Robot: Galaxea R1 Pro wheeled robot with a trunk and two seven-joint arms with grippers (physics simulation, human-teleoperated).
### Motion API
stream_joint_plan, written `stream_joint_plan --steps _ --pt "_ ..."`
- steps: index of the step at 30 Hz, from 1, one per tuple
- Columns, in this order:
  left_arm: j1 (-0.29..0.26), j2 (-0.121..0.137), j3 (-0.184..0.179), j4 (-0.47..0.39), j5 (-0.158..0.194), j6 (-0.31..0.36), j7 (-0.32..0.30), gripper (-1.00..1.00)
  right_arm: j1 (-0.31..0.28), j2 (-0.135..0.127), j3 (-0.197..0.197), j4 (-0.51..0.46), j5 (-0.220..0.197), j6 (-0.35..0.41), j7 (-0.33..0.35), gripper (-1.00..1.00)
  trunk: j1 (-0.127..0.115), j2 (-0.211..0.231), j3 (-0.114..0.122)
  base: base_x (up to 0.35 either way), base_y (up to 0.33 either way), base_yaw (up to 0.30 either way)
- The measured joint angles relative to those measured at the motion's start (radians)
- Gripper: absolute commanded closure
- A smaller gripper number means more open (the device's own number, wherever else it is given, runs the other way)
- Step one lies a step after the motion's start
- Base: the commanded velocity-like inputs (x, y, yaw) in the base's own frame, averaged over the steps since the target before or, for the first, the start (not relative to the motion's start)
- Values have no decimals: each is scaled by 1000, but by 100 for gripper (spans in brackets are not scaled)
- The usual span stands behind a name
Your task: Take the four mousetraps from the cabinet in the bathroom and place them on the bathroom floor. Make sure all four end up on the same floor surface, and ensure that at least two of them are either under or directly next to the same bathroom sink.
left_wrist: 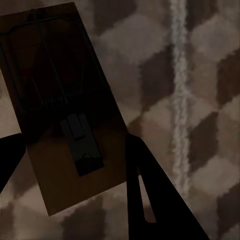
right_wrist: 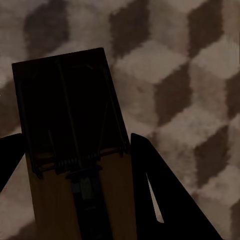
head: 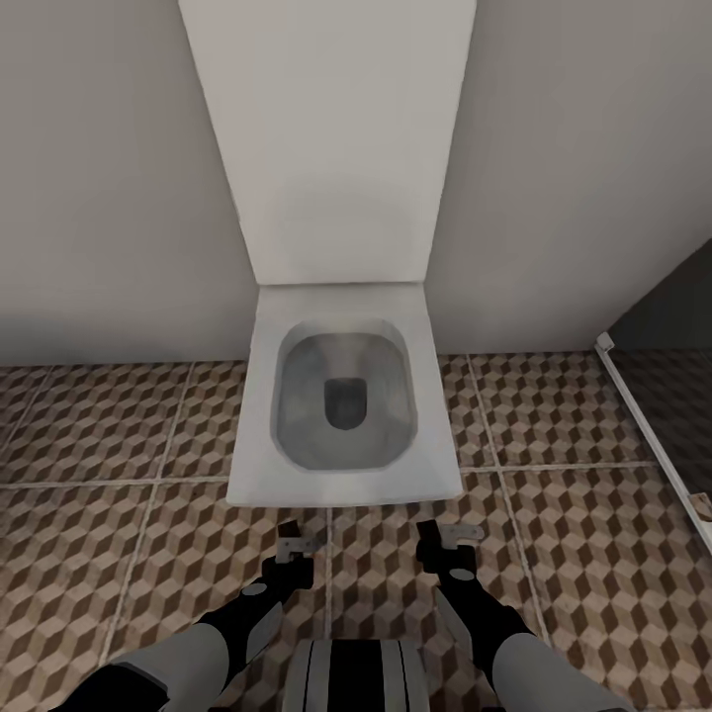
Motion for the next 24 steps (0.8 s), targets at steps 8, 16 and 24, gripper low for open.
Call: stream_joint_plan --steps 8,16,24 --pt "0 -7 0 0 0 1 0 100 0 0 0 0 -1 0 0 100 0 0 0 0 -18 0" --pt "0 -12 -1 1 0 6 -5 100 0 14 0 0 -1 0 0 100 0 0 0 0 -12 0" --pt "0 -12 -4 1 -1 35 -69 100 0 18 0 0 0 0 0 100 0 0 0 0 0 0"
